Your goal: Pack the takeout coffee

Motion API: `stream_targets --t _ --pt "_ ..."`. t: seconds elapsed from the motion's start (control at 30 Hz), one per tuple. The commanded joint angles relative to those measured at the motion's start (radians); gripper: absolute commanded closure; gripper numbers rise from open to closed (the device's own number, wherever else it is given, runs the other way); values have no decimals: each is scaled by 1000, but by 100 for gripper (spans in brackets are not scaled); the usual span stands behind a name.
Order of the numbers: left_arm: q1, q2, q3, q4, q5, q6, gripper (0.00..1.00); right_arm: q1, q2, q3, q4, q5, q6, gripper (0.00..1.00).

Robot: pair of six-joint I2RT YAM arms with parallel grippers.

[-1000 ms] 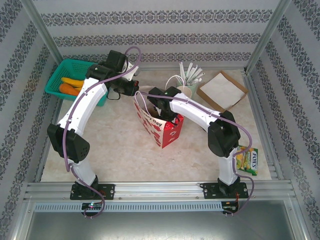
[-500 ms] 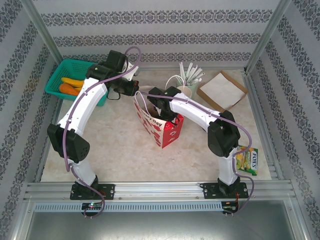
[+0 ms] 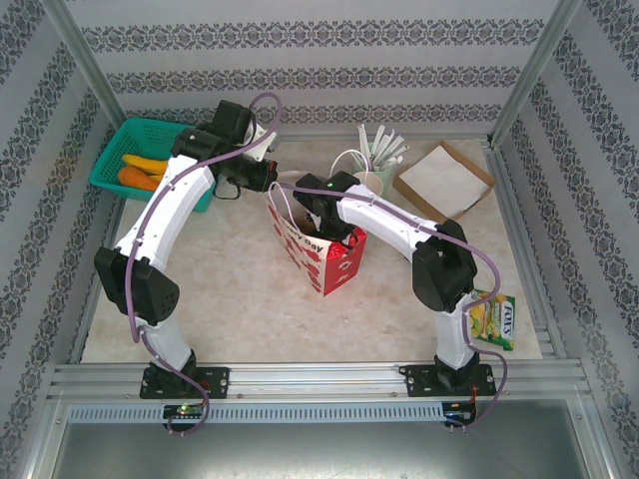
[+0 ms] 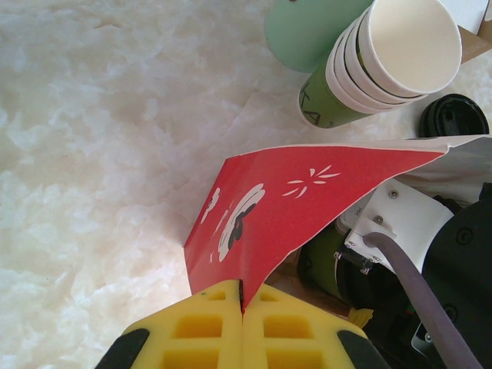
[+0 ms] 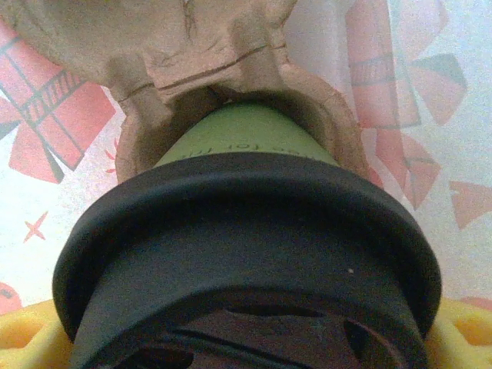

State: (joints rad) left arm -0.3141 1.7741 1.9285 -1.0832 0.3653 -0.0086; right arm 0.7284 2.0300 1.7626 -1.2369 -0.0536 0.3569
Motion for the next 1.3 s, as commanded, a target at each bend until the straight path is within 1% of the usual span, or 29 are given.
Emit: stream_targets --t 0.0,0.33,0.5,0.6,0.73,0.83,1.0,1.13,1.27 --pt "-1 16 26 12 13 -2 100 -9 146 -75 -3 -3 1 71" --pt "-1 23 24 14 24 -11 100 -11 154 -56 9 -2 9 71" --pt "-1 25 21 11 39 -19 100 -16 183 -22 -1 2 8 70" --pt "0 23 22 13 35 -18 100 -16 191 -11 -9 8 -6 68" --pt "-1 24 31 12 32 -16 100 -20 162 8 -16 6 -8 66" --pt "-1 21 33 14 25 -16 100 -19 121 17 -11 -10 -4 62" --pt "-1 18 33 14 15 -18 100 -18 60 27 -13 -46 -7 52" --pt "-1 13 32 13 15 -21 100 -16 24 42 -26 -70 0 42" --pt "-1 10 29 14 13 -19 100 -15 4 67 -44 -64 5 33"
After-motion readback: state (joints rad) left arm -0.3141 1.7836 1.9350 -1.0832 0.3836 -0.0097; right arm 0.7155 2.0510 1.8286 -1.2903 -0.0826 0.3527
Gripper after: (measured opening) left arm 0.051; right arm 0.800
